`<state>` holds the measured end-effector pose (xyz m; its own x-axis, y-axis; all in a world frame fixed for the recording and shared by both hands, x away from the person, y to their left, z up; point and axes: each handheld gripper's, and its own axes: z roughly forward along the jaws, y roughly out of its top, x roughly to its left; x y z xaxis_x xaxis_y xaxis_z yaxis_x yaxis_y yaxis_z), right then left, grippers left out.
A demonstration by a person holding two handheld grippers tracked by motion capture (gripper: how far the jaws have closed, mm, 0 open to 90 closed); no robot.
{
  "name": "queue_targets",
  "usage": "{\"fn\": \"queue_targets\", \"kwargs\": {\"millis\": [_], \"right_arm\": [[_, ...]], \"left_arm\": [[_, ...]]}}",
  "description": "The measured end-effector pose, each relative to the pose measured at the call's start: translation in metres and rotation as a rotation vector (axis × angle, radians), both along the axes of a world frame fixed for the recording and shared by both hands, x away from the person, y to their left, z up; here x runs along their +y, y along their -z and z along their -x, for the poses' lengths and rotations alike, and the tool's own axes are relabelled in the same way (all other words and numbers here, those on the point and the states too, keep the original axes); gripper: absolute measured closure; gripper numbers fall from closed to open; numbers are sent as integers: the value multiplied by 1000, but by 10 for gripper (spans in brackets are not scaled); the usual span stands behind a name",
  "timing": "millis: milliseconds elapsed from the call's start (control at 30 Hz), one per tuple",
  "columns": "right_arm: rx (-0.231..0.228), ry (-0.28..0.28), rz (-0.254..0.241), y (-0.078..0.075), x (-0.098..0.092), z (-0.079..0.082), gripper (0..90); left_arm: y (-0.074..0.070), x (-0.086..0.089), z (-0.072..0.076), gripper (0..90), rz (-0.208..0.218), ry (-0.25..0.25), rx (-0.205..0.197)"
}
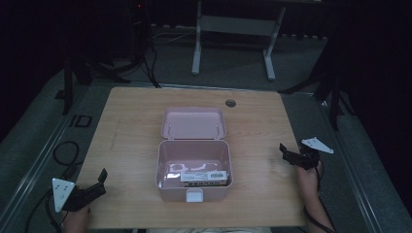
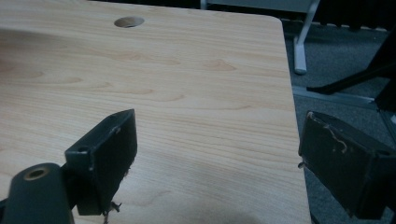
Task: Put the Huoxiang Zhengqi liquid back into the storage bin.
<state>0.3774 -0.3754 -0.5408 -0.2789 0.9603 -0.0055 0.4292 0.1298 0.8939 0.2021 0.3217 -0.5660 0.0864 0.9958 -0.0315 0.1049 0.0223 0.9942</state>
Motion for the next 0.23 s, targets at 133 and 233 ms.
{"fn": "queue_targets", "kwargs": {"millis": [133,233], "right_arm": [[4,13,9,1,0,-1,114],[2,12,10,1,0,-1,114]], "left_arm": [[0,0,0,2,-1,-1,1],[0,0,0,2,0,-1,0]]}}
